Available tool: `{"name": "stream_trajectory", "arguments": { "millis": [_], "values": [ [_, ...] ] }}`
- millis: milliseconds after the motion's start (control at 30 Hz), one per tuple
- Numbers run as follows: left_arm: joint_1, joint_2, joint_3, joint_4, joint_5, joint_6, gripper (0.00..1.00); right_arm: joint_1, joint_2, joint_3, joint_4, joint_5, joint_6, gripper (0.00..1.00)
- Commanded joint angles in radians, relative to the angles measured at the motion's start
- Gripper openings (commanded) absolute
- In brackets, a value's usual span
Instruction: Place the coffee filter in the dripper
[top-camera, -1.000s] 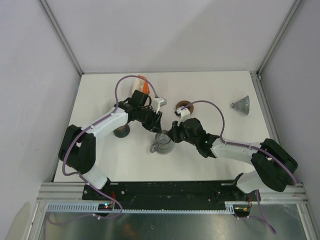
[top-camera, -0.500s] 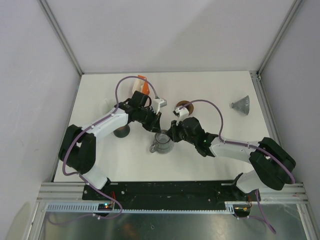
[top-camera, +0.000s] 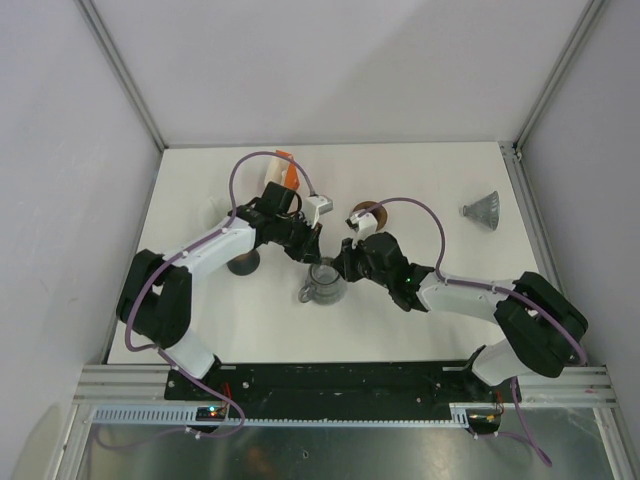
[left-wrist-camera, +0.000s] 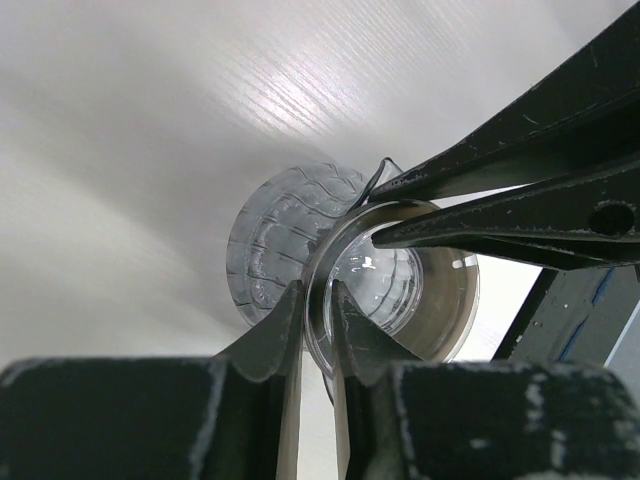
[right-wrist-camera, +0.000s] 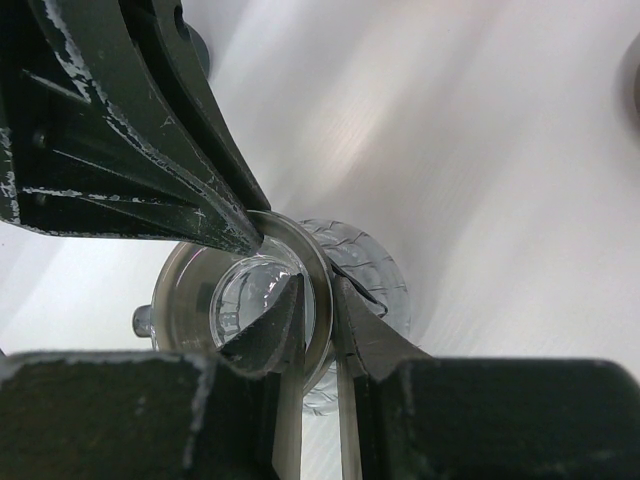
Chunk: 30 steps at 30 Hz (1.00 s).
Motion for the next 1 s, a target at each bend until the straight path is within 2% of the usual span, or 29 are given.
{"name": "stream_trajectory", "arguments": {
  "millis": [0,367,733,967],
  "values": [
    [-0.024,0.025,0.002,-0.053,-0.044,0.028,0.14,0.007,0.049,-0.039,-0.323,0.028,-0.04,0.0],
    [-0.026,-0.004,0.034,-0.054,-0.022,0.008,0.14,0.007,-0.028,0.069,-0.373,0.011,-0.054,0.19],
    [-0.026,-0.023,0.06,-0.053,-0.009,0.003,0.15,-0.037,-0.086,0.109,-0.342,-0.066,-0.059,0.38],
    [-0.026,-0.023,0.065,-0.052,-0.009,0.001,0.2,-0.053,-0.129,0.136,-0.346,-0.08,-0.081,0.44]
  ]
}}
